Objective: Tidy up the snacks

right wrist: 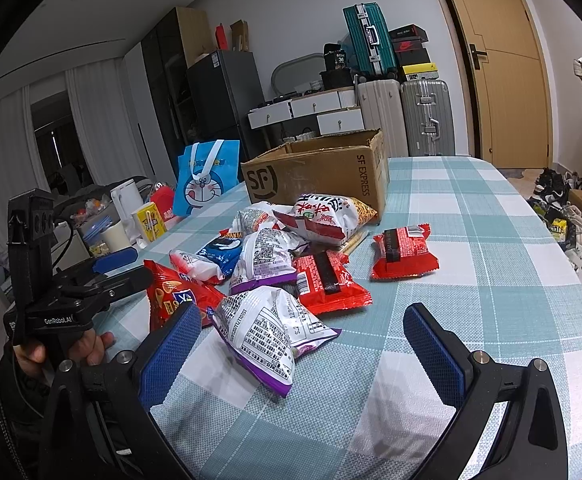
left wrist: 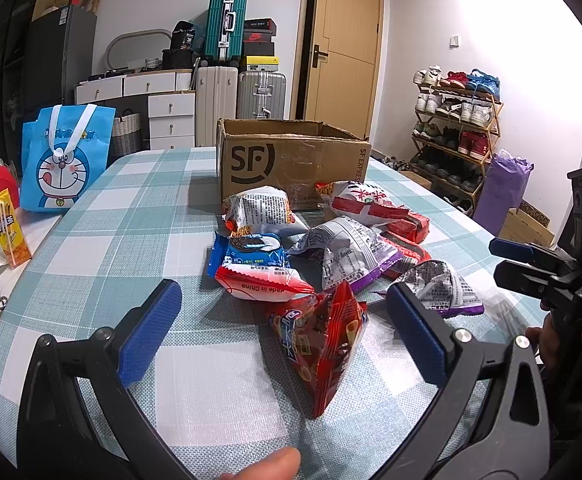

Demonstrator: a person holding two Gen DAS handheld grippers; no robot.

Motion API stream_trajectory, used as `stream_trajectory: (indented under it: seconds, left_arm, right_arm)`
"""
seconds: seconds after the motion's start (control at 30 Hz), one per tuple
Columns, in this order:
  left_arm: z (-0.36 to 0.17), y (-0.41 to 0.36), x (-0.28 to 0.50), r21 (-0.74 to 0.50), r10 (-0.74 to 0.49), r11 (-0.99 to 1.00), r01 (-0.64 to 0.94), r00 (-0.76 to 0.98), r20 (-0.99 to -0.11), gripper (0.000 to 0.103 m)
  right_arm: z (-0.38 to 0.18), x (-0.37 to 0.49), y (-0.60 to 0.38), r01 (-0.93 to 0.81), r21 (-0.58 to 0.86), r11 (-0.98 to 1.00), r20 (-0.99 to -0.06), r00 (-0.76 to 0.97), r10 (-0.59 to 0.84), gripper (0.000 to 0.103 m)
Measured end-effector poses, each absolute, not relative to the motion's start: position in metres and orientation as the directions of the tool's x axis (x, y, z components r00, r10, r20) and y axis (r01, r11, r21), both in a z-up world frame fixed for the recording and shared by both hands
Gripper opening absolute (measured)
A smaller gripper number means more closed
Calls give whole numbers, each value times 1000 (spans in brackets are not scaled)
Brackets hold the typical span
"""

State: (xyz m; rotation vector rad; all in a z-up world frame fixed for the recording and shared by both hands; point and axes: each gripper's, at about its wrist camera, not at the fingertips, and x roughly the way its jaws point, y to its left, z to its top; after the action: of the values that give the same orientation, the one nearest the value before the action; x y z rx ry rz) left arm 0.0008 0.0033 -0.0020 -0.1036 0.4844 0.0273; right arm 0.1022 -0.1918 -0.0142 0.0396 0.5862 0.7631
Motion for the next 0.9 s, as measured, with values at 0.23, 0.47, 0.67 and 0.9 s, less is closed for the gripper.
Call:
stream_trajectory:
  seconds: [0.23,0.47,0.67,0.9]
  left_arm:
    - [-2,3,1,-93,2,994,-52,885,-466,102]
    - [-2,3,1,-92,3,994,-52,884,-467,102]
    - [-2,4,1,-87,4,995,-51,884,-468,102]
    - [-3,11,2,-72,7,996,-46,881,-474,102]
  right_arm:
    - [-14,102,-192,-639,240,730,-486,572,661,103]
    - [-15,102,-191,-639,240,731,-486,572,660,103]
    - [-15,102,-191,-637,239,733,-488,574,658,103]
    - [-16,104,-191,-628,238,741,-495,578,649,103]
